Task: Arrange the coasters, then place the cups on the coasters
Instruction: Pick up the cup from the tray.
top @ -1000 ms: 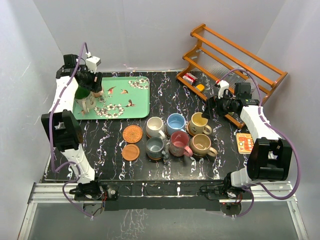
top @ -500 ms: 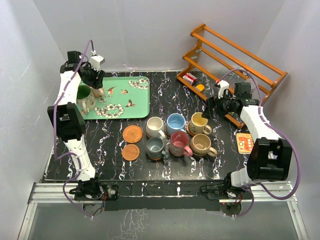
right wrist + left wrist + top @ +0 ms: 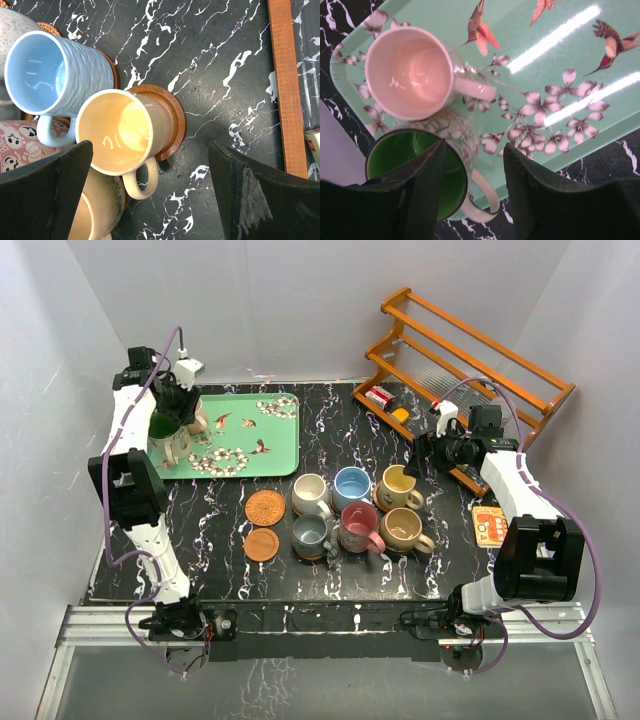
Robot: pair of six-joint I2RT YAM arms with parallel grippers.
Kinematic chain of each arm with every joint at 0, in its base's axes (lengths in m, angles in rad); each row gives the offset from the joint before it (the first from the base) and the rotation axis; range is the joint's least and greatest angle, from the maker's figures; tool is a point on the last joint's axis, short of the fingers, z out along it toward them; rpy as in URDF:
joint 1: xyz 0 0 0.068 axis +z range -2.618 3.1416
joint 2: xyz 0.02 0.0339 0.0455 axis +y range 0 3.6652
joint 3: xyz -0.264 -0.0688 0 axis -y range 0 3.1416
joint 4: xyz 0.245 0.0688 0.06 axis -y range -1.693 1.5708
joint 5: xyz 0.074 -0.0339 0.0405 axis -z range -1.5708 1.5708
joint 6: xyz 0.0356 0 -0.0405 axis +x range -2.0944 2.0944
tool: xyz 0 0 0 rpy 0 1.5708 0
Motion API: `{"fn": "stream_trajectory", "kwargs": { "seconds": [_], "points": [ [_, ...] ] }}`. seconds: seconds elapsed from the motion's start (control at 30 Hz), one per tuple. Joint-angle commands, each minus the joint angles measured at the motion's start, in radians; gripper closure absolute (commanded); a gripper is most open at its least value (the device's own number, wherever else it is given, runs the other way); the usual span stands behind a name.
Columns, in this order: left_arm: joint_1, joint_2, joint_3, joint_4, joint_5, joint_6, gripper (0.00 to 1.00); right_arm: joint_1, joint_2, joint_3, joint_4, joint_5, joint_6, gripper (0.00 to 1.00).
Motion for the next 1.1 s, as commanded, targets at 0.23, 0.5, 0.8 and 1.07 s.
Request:
{"fn": "stream_trajectory", "kwargs": {
  "seconds": [0.23, 0.5, 0.8, 1.07],
  "points": [
    [0.080, -0.029, 0.025, -0.179, -0.014, 0.155, 0.50, -0.004, -0.016, 0.050, 0.036, -0.011, 0.009, 0.02],
    [0.080, 0.078, 0.111, -0.180, -0.004, 0.167, 0.54, -0.006, -0.010, 0.048, 0.037, -0.006, 0.009, 0.02],
    [0.076, 0.105, 0.132, -0.218, 0.033, 0.148, 0.74, -0.004, -0.007, 0.048, 0.036, -0.003, 0.009, 0.02],
    [0.074, 0.076, 0.056, -0.209, 0.034, 0.124, 0.81, -0.004, -0.014, 0.048, 0.036, -0.007, 0.010, 0.02]
  ]
}}
